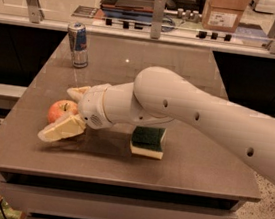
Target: Pick apple
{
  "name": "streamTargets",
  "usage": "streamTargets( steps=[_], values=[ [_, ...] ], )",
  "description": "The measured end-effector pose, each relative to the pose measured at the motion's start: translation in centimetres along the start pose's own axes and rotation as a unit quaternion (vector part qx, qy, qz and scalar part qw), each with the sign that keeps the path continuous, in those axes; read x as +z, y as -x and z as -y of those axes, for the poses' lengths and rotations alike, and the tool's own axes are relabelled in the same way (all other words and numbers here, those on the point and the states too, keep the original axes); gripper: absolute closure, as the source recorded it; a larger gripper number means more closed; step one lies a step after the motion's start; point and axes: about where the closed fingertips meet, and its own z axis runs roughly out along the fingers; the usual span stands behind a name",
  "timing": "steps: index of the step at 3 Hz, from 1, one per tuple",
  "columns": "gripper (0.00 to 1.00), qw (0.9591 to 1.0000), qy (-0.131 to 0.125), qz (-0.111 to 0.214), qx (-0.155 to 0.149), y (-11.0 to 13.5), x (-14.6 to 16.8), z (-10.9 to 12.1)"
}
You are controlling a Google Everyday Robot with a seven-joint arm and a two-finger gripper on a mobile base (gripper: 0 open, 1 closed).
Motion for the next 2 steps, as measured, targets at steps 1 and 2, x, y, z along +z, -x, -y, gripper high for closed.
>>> streamTargets(
  steps=[1,2],
  values=[
    [0.42,1.0,0.001,0.0,-0.001,0.12,0.08,-0.14],
    [0.64,1.0,0.002,0.0,-0.003,0.24,0.15,-0.27]
  ],
)
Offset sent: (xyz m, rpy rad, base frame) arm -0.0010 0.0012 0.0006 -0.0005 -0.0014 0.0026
